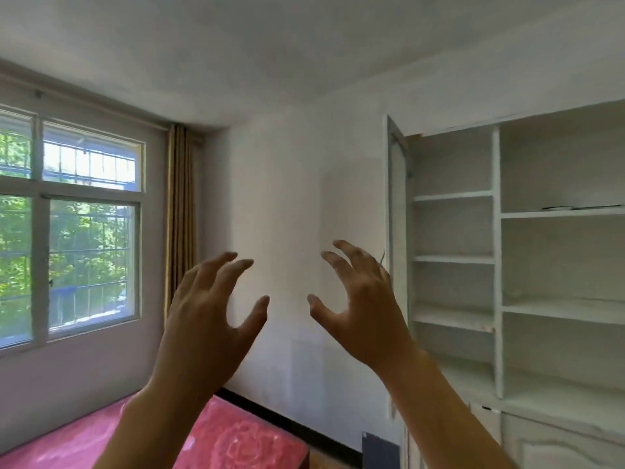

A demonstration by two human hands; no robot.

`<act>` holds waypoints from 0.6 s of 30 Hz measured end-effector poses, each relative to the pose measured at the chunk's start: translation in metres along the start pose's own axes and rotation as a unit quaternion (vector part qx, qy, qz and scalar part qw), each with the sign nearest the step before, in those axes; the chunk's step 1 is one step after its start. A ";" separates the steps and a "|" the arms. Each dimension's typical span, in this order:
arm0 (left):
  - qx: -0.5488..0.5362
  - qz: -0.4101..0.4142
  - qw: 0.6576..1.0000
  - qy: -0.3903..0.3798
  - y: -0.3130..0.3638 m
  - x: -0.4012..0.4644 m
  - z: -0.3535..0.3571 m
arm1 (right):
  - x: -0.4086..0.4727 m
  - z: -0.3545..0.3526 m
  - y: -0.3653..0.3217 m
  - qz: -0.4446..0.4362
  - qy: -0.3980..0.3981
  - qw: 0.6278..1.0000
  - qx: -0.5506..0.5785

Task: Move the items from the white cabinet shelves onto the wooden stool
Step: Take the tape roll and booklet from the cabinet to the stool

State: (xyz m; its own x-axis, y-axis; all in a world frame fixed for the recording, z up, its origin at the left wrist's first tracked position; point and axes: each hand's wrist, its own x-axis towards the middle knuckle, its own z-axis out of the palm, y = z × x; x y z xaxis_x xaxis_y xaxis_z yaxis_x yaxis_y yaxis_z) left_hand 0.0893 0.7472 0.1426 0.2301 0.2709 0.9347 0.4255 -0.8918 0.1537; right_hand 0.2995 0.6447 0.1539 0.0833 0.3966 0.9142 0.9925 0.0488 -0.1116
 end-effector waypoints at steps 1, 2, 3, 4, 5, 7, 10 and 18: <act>-0.007 0.001 1.000 -0.007 0.005 0.004 0.012 | -0.001 -0.005 0.011 0.007 -0.003 1.000 -0.010; -0.016 0.003 1.000 -0.013 0.010 0.007 0.024 | -0.002 -0.011 0.022 0.014 -0.004 1.000 -0.019; -0.025 0.006 1.000 -0.018 0.015 0.011 0.035 | -0.004 -0.016 0.032 0.021 -0.005 0.999 -0.031; -0.035 0.010 0.999 -0.020 0.021 0.015 0.046 | -0.005 -0.022 0.042 0.028 -0.005 0.999 -0.042; -0.044 0.015 0.999 -0.021 0.028 0.018 0.055 | -0.006 -0.027 0.051 0.036 -0.004 0.998 -0.053; -0.065 0.022 0.997 -0.022 0.040 0.026 0.073 | -0.008 -0.038 0.068 0.051 -0.004 0.996 -0.075; -0.104 0.028 0.994 -0.023 0.054 0.039 0.103 | -0.010 -0.051 0.091 0.067 -0.010 0.992 -0.110; -0.202 0.074 0.976 -0.028 0.064 0.071 0.184 | -0.004 -0.067 0.141 0.101 0.008 0.972 -0.211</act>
State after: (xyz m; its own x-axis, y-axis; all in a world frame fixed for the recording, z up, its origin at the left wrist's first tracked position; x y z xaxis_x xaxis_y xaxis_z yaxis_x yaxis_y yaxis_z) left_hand 0.2945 0.7761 0.1601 0.3146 0.1377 0.9392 0.0066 -0.9897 0.1429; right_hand 0.4448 0.5889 0.1609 0.2779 0.3440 0.8969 0.9038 -0.4099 -0.1228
